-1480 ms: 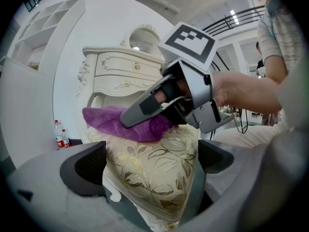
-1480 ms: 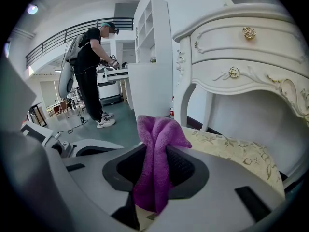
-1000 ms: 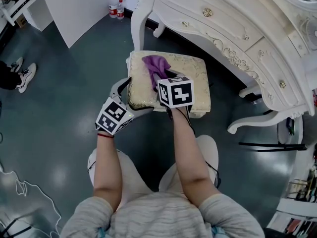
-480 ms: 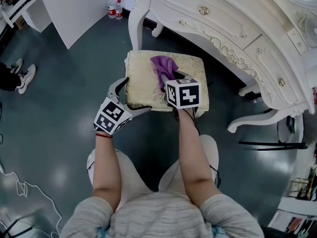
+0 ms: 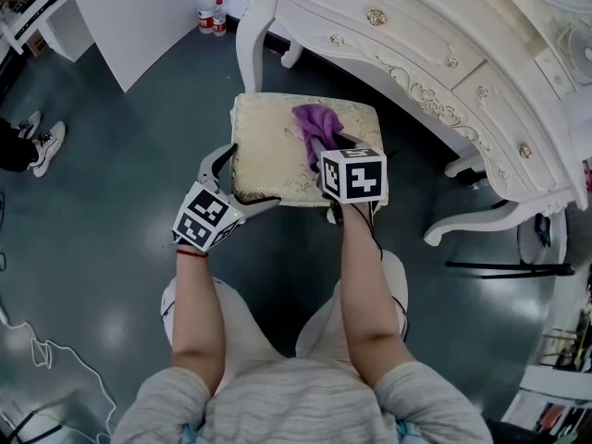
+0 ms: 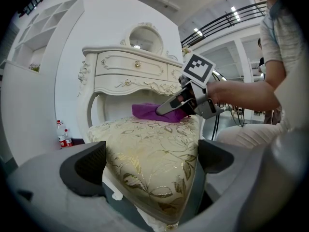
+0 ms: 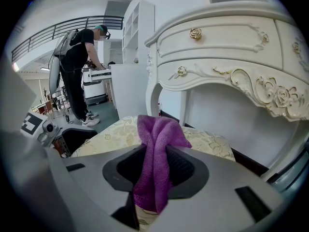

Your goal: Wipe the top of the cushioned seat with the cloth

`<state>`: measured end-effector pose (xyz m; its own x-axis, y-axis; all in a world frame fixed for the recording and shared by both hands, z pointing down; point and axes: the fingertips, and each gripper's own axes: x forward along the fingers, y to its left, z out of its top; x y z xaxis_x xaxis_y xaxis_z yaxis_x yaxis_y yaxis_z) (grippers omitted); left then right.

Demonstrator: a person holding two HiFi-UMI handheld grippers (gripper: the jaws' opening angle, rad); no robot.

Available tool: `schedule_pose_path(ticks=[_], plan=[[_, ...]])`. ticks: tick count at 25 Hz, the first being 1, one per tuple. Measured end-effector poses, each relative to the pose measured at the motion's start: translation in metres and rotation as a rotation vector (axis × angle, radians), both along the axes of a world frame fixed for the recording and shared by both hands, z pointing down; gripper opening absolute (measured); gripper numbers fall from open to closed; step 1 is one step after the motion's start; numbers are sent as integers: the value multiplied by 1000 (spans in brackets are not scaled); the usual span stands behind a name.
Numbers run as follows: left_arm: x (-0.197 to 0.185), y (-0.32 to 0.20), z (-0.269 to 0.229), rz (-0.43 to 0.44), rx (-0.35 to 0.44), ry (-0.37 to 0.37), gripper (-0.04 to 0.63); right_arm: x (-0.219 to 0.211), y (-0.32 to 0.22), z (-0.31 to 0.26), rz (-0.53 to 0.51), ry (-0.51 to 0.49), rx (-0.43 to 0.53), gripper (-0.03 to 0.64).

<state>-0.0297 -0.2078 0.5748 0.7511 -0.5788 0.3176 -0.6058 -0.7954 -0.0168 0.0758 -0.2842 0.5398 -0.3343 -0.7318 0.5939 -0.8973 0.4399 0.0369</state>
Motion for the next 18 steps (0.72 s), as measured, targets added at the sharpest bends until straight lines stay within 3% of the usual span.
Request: schedule_pose_path(ticks=[18], plan=[[-1, 0, -1, 3, 2, 4, 589, 52, -3, 0, 55, 33, 13, 124]])
